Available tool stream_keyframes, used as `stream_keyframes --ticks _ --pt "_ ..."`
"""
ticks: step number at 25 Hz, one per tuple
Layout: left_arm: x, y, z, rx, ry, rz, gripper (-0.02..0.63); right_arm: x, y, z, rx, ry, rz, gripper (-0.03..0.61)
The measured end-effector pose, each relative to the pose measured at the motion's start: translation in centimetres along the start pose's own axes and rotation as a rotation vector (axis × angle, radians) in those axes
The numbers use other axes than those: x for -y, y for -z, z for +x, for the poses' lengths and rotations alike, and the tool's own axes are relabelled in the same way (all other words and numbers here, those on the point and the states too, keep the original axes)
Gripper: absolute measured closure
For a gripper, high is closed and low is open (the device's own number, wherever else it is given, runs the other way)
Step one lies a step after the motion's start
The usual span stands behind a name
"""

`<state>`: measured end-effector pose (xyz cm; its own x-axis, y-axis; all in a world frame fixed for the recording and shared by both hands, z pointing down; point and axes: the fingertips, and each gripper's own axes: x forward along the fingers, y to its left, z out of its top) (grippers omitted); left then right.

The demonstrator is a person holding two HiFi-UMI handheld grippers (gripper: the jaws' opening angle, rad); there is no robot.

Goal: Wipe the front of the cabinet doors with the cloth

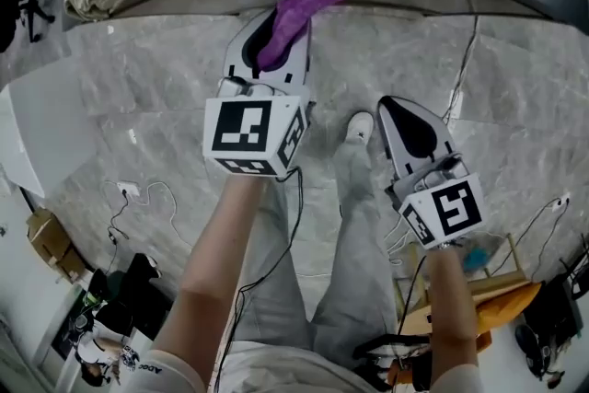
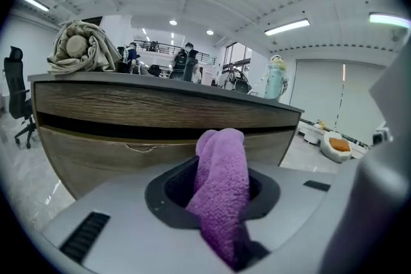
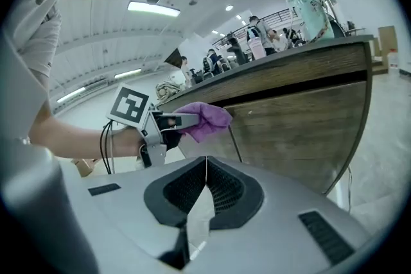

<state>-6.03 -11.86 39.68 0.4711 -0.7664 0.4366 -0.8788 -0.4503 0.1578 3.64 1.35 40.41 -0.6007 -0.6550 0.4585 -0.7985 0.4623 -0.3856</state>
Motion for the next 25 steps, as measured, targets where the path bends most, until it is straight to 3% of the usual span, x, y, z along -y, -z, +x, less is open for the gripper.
stream_keyframes --ticks 5,8,14,19,25 --pt "-3.6 -0.6 0.7 0.005 -0.007 -0.029 0.520 0.1 1.3 0.7 0.009 0.099 0.076 0.552" --pt "-6.9 -0.9 -0.2 0.015 -0.024 -0.011 0.520 -1.7 1.7 2.7 0.009 0.115 0.092 0.551" --pt "-14.8 -0.8 -2.6 0.047 -0.120 -0.036 0.520 -6.4 2.1 8.5 -0.033 0.014 0.076 0.551" --pt "-24.4 0.2 -6.5 0.066 -0.270 -0.063 0.520 -11.4 1.8 13.1 -0.076 -0.094 -0.004 0.552" --pt "-29.7 0.7 -9.1 0.058 -0.354 -0.060 0.520 -13.2 1.6 15.8 -0.080 -0.096 -0.016 0.552"
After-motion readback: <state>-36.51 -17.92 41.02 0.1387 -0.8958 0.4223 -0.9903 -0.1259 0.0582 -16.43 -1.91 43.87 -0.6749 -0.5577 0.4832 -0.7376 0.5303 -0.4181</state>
